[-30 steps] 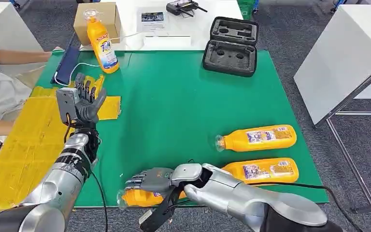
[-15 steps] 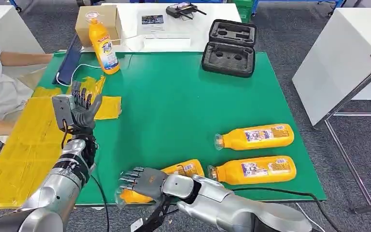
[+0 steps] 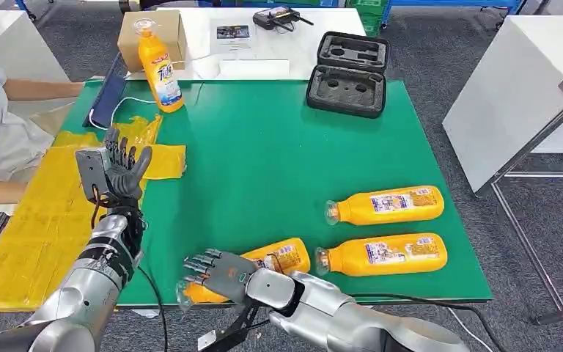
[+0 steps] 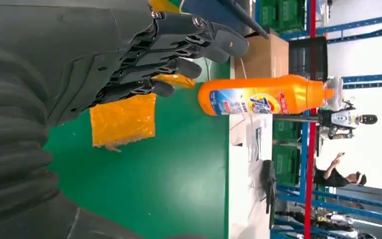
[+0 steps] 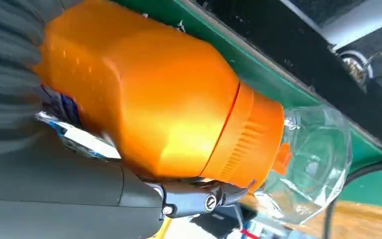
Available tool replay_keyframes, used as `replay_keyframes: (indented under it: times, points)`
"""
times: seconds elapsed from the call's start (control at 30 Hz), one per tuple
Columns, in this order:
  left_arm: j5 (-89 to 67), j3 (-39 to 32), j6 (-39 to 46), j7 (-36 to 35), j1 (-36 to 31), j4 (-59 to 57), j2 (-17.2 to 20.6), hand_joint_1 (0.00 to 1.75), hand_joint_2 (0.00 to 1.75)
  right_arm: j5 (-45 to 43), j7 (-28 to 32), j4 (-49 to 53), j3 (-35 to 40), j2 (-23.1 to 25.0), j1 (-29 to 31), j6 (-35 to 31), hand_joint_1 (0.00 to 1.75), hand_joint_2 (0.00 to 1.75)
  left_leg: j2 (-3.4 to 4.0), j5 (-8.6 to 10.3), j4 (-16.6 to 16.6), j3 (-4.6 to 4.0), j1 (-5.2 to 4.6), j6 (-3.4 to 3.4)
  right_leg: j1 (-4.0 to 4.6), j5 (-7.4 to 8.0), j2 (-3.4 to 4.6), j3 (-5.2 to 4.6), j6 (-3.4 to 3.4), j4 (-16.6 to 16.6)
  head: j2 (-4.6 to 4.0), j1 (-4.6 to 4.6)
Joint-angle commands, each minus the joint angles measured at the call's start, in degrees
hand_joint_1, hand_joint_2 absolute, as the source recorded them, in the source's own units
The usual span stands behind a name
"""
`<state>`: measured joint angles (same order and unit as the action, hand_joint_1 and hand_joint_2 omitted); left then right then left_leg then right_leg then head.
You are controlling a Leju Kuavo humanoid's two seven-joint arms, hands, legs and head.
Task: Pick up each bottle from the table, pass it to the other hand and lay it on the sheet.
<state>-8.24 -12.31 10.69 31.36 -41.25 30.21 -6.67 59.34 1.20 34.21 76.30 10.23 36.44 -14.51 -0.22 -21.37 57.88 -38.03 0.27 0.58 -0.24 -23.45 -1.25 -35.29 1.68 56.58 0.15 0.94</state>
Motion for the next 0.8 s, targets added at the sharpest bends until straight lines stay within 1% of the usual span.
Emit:
replay_keyframes:
  times: [0.03,0.07,0.13,0.17,0.23,0.27,0.3,0.33,0.37,0.4,0.43,0.47,0.5,0.57,0.6,0.63,0.67,0.7,0.73,0.77,0.8]
  points:
    - [-0.42,-1.11,-0.75,-0.97,-1.54,-2.22,-0.46,0.00,1.75,8.08,-4.43,-7.51,-16.54,-2.41,4.75,-6.89,0.00,1.75,-0.19,0.21,0.09,-0.34,-0.03,0.00,-0.03,0.13,-0.09,-0.44,-0.01,0.15,0.00,0.00]
    - [-0.49,-0.99,-0.83,-1.04,-1.61,-2.32,-0.55,0.00,1.75,8.19,-4.19,-7.92,-18.21,-2.34,4.73,-7.29,0.00,1.75,-0.25,0.29,0.05,-0.49,-0.03,0.02,-0.06,0.19,-0.09,-0.88,0.00,0.14,0.00,-0.02]
    - [-0.57,-0.81,-0.75,-1.15,-1.72,-2.54,-0.64,0.00,1.75,8.87,-3.09,-8.53,-21.71,-2.21,4.75,-7.86,0.00,1.75,-0.26,0.48,-0.02,-0.80,0.06,0.01,0.01,0.17,-0.06,-1.14,0.02,0.06,0.00,-0.02]
    - [-0.55,-0.81,-0.80,-1.19,-1.72,-2.57,-0.65,0.00,1.75,9.00,-3.30,-8.55,-22.42,-2.25,4.79,-8.21,0.00,1.75,-0.27,0.53,0.05,-1.02,0.10,0.04,0.01,0.17,-0.01,-1.35,0.03,0.14,0.00,-0.04]
    - [-0.50,-0.84,-0.84,-1.20,-1.68,-2.62,-0.63,0.00,1.75,9.23,-2.83,-8.55,-23.86,-2.28,4.86,-8.38,0.00,1.75,-0.21,0.82,0.03,-1.37,0.19,-0.11,0.10,0.20,0.09,-1.69,0.04,0.14,0.00,-0.02]
    - [-0.48,-0.90,-0.76,-1.30,-1.58,-2.66,-0.58,0.00,1.75,8.59,-1.87,-8.00,-25.39,-2.29,4.60,-9.46,0.00,1.75,-0.22,0.92,0.04,-1.66,0.20,-0.02,0.12,0.18,0.06,-1.99,0.04,0.18,0.00,-0.02]
    - [-0.42,-1.02,-0.80,-1.38,-1.33,-2.79,-0.44,0.00,1.75,4.44,2.90,-6.16,-28.64,-2.02,3.70,-9.50,0.00,1.75,-0.24,0.99,-0.04,-1.81,0.15,-0.02,0.08,0.23,0.06,-2.00,0.05,0.13,0.00,0.02]
    - [-0.37,-1.18,-0.74,-1.32,-1.24,-2.96,-0.27,0.00,1.75,0.20,7.85,-3.76,-31.24,-1.78,2.70,-7.65,0.00,1.75,-0.32,0.82,0.11,-2.22,0.22,-0.03,0.19,0.08,-0.04,-2.47,0.04,0.27,0.00,-0.02]
    - [-0.31,-1.35,-0.68,-1.26,-1.06,-3.08,-0.04,0.00,1.75,-1.77,10.19,-2.21,-32.34,-1.70,2.47,-6.56,0.00,1.75,-0.35,0.89,0.03,-2.45,0.19,-0.03,0.15,0.15,-0.05,-2.72,0.04,0.21,0.00,0.00]
    - [-0.25,-1.71,-0.59,-0.83,-0.96,-3.24,0.22,0.00,1.75,-3.66,11.78,1.82,-33.19,-2.26,1.33,-3.86,0.00,1.75,-0.35,0.47,-0.05,-2.92,0.23,-0.11,0.19,0.13,-0.04,-2.96,0.01,0.13,0.00,-0.04]
    - [-0.05,-2.26,-0.50,-0.56,-0.61,-3.23,0.64,0.00,1.75,-7.91,15.45,5.84,-34.10,-2.60,0.43,1.05,0.00,1.75,-0.41,0.20,-0.05,-3.15,0.17,-0.09,0.12,0.12,-0.08,-2.99,0.01,0.17,0.00,0.02]
    - [-0.01,-2.41,-0.87,-0.52,-0.46,-3.29,0.99,0.00,1.75,-8.28,15.28,7.40,-34.02,-2.94,0.40,2.01,0.00,1.75,-0.43,-0.09,0.06,-3.46,0.15,-0.10,0.11,0.06,-0.03,-3.09,0.00,0.27,0.00,-0.02]
    - [-0.07,-2.89,-0.73,-0.24,-0.18,-3.22,1.17,0.00,1.75,-10.76,16.00,11.24,-33.94,-3.85,-0.47,5.15,0.00,1.75,-0.63,-0.18,0.00,-4.07,0.23,-0.15,0.18,0.03,-0.09,-3.56,-0.01,0.15,0.00,-0.02]
    - [-0.01,-3.37,-0.98,-0.16,0.06,-3.24,1.50,0.00,1.75,-14.03,17.23,13.63,-34.08,-4.49,-0.75,9.32,0.00,1.75,-0.61,-0.29,-0.03,-4.39,0.24,-0.16,0.19,-0.03,0.01,-3.81,-0.01,0.09,0.00,-0.04]
    - [0.10,-3.76,-1.08,-0.12,0.15,-3.32,1.64,0.00,1.75,-15.25,18.04,14.67,-33.58,-5.01,-0.79,10.93,0.00,1.75,-0.51,-0.40,-0.01,-4.26,0.24,-0.17,0.19,-0.09,0.13,-3.75,-0.01,0.07,0.00,-0.06]
    - [0.10,-3.78,-1.10,-0.12,0.25,-3.36,1.69,0.00,1.75,-15.27,18.05,14.68,-33.58,-5.06,-0.79,10.96,0.00,1.75,-0.56,-0.25,-0.05,-4.28,0.30,-0.30,0.26,-0.10,0.07,-3.74,-0.03,0.00,0.00,-0.04]
    - [-0.08,-4.12,-1.36,0.00,0.19,-3.58,1.74,0.00,1.75,-17.83,19.39,15.87,-33.35,-5.34,-1.18,12.67,0.00,1.75,-0.48,-0.15,-0.09,-4.07,0.24,-0.29,0.20,-0.18,0.14,-3.59,-0.02,-0.03,0.00,-0.04]
    - [-0.12,-4.24,-1.35,0.05,0.19,-3.61,1.73,0.00,1.75,-18.29,19.72,16.20,-33.09,-5.51,-1.22,13.02,0.00,1.75,-0.34,0.36,-0.18,-3.91,0.24,-0.33,0.19,-0.21,0.26,-3.49,-0.01,-0.13,0.00,0.00]
    - [-0.37,-4.58,-1.29,0.18,0.20,-3.88,1.68,0.00,1.75,-21.11,21.94,18.33,-33.06,-5.87,-1.97,14.06,0.00,1.75,-0.32,2.10,-0.21,-3.91,0.36,-0.30,0.34,-0.18,0.15,-3.44,0.02,-0.05,0.00,-0.08]
    - [-0.50,-4.70,-1.07,0.29,0.32,-3.96,1.67,0.00,1.75,-21.37,21.99,20.17,-32.89,-6.21,-2.54,13.68,0.00,1.75,-0.15,3.38,-0.30,-3.70,0.41,-0.20,0.37,-0.31,0.18,-3.30,0.03,0.17,0.00,-0.11]
    - [-0.72,-4.88,-1.00,0.38,0.49,-4.03,1.66,0.00,1.75,-21.72,21.98,23.02,-32.83,-6.69,-3.42,12.58,0.00,1.75,-0.23,3.27,-0.24,-4.00,0.37,0.33,0.37,-0.19,0.07,-4.11,0.00,0.33,0.00,-0.02]
